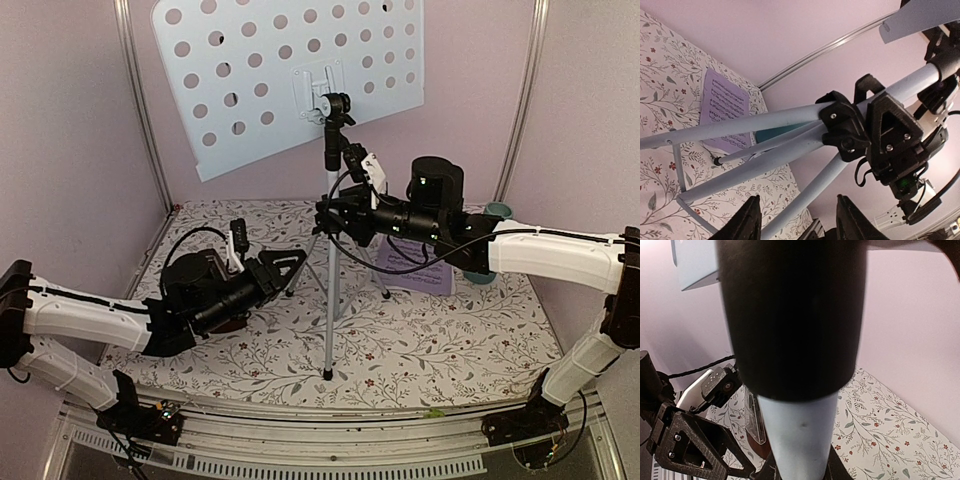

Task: Set up the instrument practice props
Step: Screw the knob on the music stand.

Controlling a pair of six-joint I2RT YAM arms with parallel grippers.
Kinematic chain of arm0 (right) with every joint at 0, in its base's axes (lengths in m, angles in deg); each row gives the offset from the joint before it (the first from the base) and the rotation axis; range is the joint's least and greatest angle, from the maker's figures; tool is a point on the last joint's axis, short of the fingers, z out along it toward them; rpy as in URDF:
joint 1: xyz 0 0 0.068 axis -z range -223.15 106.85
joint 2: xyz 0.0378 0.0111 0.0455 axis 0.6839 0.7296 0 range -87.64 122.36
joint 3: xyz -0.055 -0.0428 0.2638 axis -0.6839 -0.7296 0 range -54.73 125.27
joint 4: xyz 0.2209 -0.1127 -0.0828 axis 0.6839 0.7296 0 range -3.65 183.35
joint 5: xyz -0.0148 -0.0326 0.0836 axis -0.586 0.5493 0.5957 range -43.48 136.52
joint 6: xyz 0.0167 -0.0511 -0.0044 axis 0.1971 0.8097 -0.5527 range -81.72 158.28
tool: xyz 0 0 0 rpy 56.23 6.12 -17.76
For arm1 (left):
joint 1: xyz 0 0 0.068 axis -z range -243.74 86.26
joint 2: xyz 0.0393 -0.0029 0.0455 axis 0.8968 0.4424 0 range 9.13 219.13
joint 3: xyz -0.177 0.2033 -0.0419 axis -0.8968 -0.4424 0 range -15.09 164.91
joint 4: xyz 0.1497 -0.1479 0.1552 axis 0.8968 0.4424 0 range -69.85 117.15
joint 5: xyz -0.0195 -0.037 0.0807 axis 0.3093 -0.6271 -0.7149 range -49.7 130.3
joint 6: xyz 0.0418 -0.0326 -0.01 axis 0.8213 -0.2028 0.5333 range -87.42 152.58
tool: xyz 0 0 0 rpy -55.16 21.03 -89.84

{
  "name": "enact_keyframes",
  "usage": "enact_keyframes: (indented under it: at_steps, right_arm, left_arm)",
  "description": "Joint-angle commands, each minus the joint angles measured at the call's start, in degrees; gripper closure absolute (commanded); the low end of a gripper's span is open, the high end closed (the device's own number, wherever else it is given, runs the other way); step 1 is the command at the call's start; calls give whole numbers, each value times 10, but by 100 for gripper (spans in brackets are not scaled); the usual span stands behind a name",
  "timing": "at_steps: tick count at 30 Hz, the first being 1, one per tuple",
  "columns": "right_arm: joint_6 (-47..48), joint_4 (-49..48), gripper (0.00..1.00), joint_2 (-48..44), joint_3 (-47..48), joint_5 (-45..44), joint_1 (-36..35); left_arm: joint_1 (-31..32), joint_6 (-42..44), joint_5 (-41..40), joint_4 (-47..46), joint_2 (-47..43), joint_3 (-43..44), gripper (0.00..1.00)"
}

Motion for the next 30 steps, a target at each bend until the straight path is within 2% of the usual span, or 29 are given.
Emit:
enact_keyframes:
  at_steps: [1,12,30]
  right_arm:
    - [-12,113,100,47,-33,20,-12]
    - [-12,106,100,45,-38,22,-12]
    - [-14,103,100,48,-41,27,-12]
  left_arm:
    - [-3,-111,0,-53,0,-6,48]
    - [-1,-201,-19,-60,10,6,49]
    - [14,-249,-39,-113,80,81,51]
